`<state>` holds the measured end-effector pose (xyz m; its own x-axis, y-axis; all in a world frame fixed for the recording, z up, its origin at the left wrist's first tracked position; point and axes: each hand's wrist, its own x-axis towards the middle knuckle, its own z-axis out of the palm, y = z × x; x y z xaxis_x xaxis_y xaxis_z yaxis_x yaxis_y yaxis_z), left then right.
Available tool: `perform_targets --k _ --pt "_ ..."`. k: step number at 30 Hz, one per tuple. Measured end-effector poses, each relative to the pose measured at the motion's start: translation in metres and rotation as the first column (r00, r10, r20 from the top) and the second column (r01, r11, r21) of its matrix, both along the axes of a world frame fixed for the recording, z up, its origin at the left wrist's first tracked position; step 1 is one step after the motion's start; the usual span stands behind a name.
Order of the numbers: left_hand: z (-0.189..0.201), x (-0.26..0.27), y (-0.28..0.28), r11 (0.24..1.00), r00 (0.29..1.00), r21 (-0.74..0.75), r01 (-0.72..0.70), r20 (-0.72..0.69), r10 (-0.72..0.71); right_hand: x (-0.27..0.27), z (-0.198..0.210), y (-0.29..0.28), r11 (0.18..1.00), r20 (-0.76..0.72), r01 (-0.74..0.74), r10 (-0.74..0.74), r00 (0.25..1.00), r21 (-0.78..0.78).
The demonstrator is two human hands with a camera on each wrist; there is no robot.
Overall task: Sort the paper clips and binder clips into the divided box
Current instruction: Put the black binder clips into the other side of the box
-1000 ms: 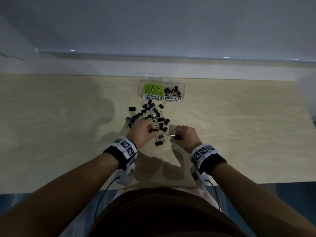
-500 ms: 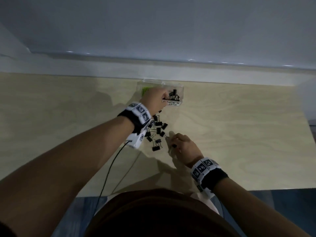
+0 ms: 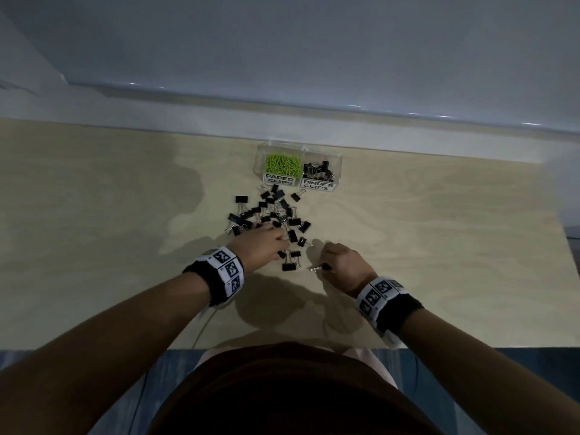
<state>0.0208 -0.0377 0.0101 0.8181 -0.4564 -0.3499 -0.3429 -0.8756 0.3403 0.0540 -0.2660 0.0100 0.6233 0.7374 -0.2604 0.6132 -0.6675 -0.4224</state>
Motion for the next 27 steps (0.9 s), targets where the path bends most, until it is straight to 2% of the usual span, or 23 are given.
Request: perform_targets --k 4,7,10,14,17,20,23,27 --pt "0.0 0.003 0.003 0.996 0.997 0.042 0.077 0.023 -0.078 0.018 0.014 0.005 0.969 0.021 0.171 -0.177 0.984 0.176" --pt "0.0 0.005 0.006 0.996 0.997 0.042 0.081 0.012 -0.082 0.056 0.038 0.021 0.886 0.059 0.327 -0.364 0.929 0.329" --pt "-0.005 0.005 0.01 0.997 0.996 0.02 0.079 0.046 -0.08 0.097 0.056 0.041 0.84 0.056 0.429 -0.471 0.88 0.332" --pt "-0.008 0.004 0.011 0.999 0.999 0.018 0.042 0.006 -0.042 0.103 0.06 0.055 0.918 0.182 0.359 -0.387 0.904 0.17" --pt "-0.009 0.001 0.009 1.0 1.0 -0.006 -0.025 0.011 0.025 0.075 0.044 0.062 0.968 0.069 0.245 -0.248 0.966 0.048" --pt "-0.011 -0.004 0.005 0.995 0.995 -0.005 -0.103 0.017 0.103 0.054 0.026 0.067 0.983 -0.054 0.108 -0.117 0.992 -0.147" --pt "-0.01 -0.007 -0.001 0.986 0.987 0.036 -0.16 -0.018 0.161 0.046 0.019 0.073 0.969 -0.109 0.123 -0.149 0.983 -0.216" --pt "-0.006 -0.005 -0.006 0.967 0.966 0.024 -0.254 -0.041 0.255 0.039 0.013 0.077 0.965 -0.084 0.159 -0.179 0.98 -0.207"
